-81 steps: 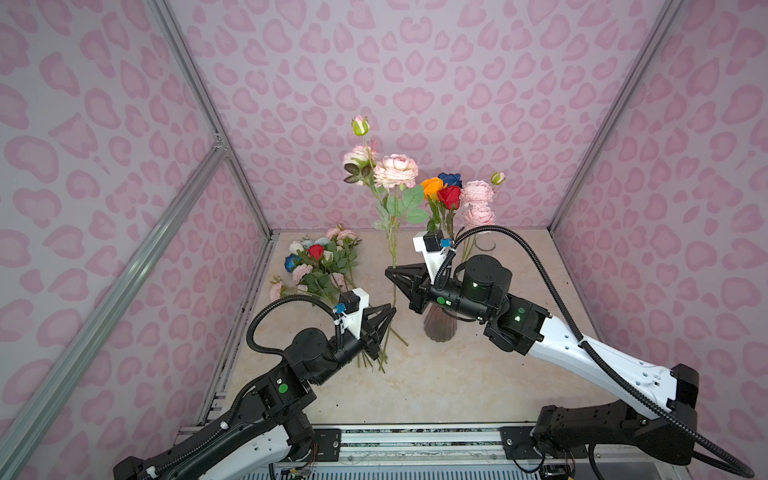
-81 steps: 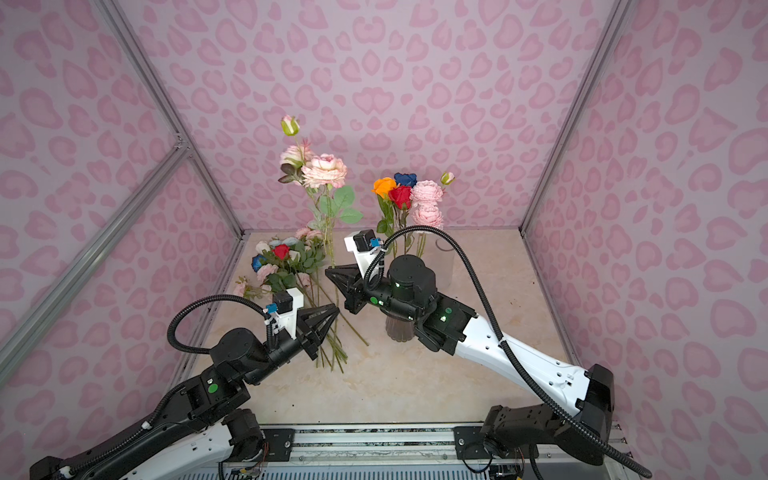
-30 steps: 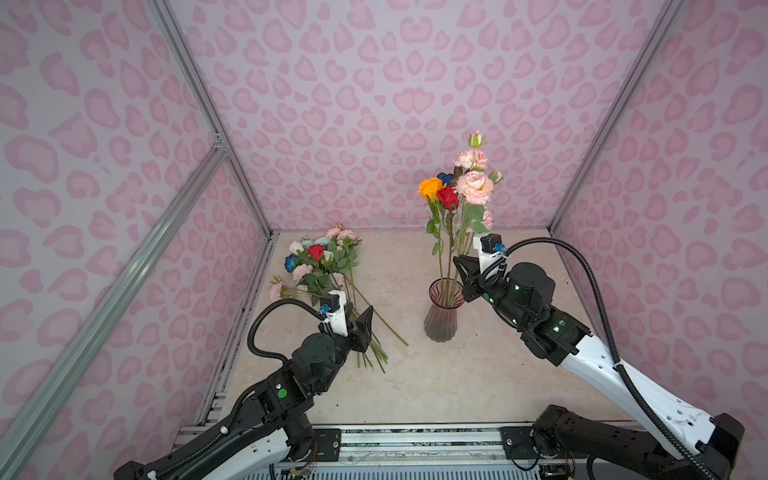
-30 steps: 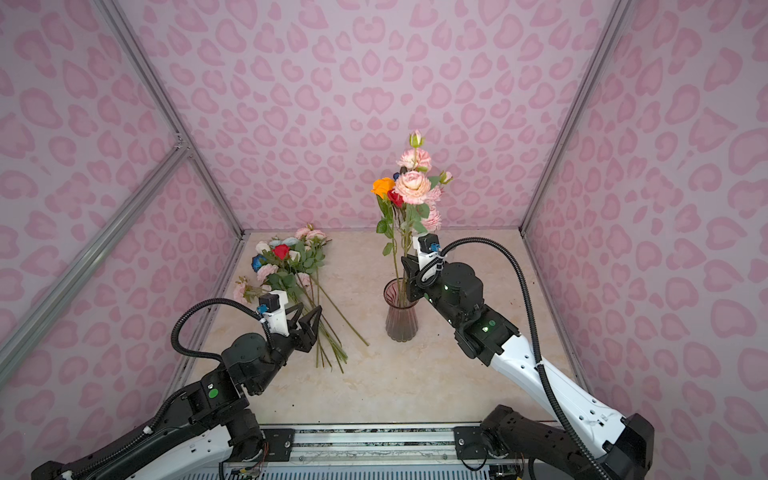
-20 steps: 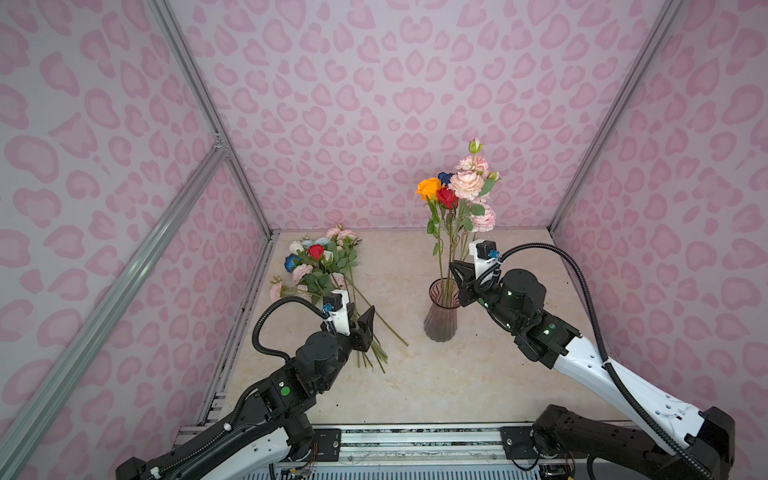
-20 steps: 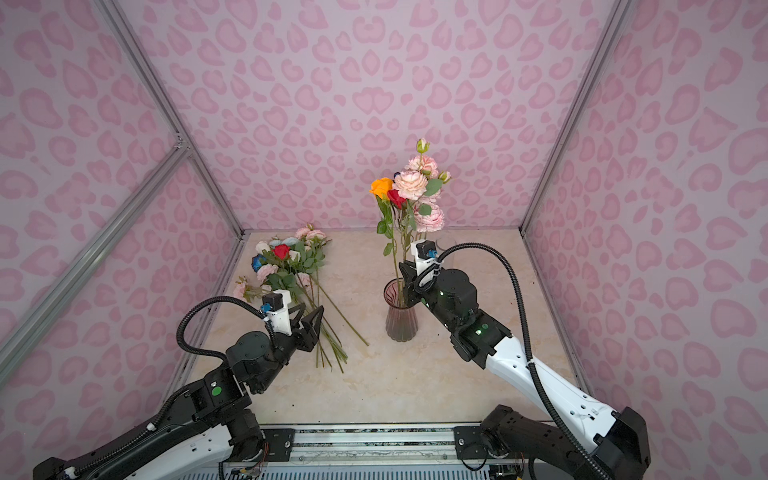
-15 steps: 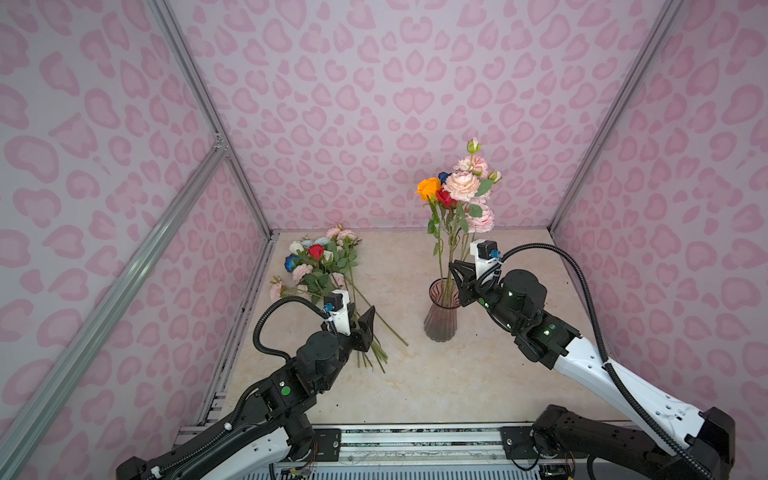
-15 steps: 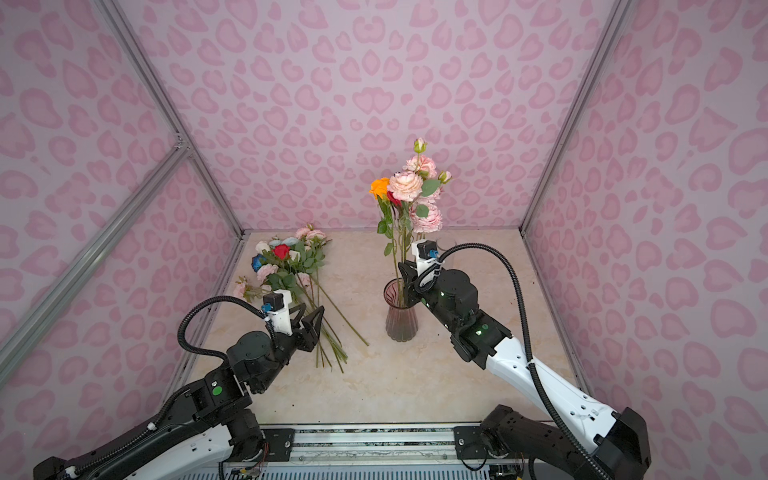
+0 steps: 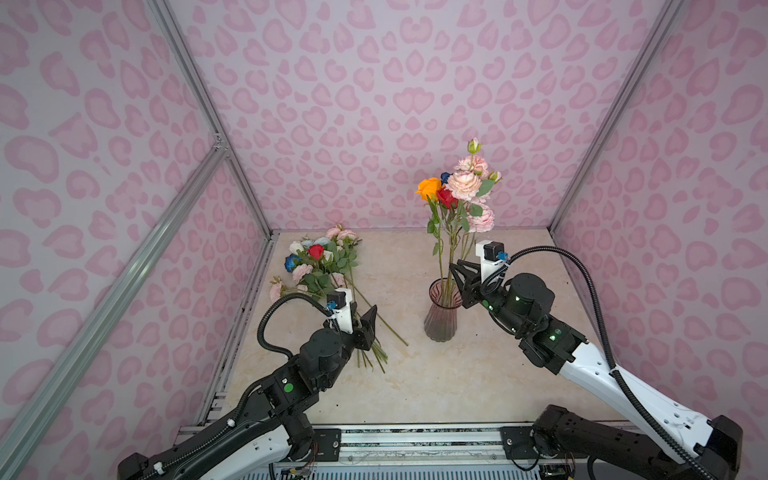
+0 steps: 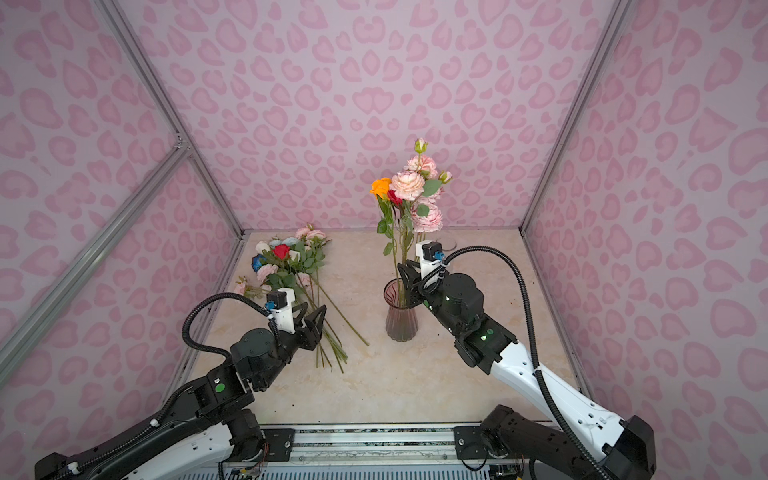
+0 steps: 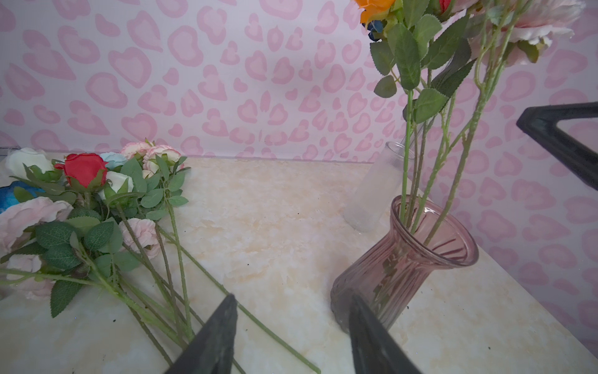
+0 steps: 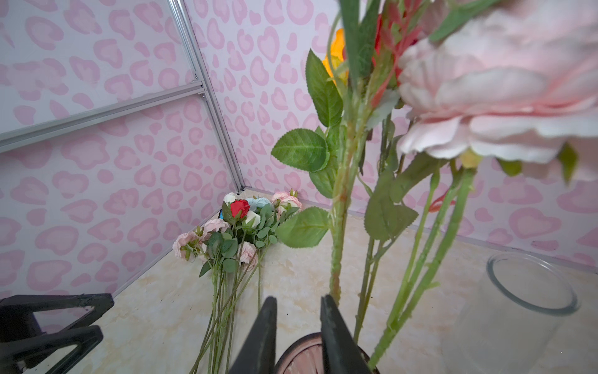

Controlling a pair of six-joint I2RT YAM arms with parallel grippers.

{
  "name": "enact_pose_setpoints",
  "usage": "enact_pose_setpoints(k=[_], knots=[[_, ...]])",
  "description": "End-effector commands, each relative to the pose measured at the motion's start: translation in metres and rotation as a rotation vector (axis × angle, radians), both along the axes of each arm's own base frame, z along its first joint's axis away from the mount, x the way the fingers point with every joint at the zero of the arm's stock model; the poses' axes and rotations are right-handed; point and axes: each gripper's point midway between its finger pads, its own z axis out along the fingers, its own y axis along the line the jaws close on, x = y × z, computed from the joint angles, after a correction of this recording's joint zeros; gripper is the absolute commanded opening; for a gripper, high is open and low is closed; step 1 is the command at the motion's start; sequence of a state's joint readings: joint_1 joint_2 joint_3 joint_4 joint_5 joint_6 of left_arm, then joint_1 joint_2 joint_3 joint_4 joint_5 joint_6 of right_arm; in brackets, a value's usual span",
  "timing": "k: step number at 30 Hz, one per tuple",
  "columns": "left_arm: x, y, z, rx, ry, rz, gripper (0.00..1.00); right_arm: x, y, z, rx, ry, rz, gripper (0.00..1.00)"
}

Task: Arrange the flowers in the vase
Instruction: 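Lower the pink rose stem into the pink vase with the right gripper, then open and draw back the right gripper while the left gripper reaches to the pile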

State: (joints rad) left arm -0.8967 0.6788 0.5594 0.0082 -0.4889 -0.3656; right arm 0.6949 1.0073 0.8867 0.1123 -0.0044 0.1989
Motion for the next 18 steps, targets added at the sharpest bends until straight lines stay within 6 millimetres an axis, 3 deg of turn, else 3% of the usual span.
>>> enact_pose_setpoints(k=[1,5,8,13,18], knots=[[0.003,0.003,0.009,-0.023,-0.017,0.028,0.56,-0.008,0.0,0.004,0.007,-0.006,0.012,0.27],[0.01,0.02,0.007,-0.033,-0.006,0.139,0.56,-0.021,-0.004,0.018,0.021,-0.037,0.014,0.29],[0.019,0.036,-0.007,-0.018,0.045,0.253,0.58,-0.031,-0.008,0.025,0.017,-0.059,0.016,0.3],[0.043,0.05,-0.061,0.028,0.265,0.344,0.6,-0.044,-0.023,0.017,0.001,-0.064,-0.02,0.31],[0.068,0.045,-0.121,0.107,0.505,0.34,0.5,-0.056,-0.043,0.01,0.026,-0.057,-0.058,0.31]])
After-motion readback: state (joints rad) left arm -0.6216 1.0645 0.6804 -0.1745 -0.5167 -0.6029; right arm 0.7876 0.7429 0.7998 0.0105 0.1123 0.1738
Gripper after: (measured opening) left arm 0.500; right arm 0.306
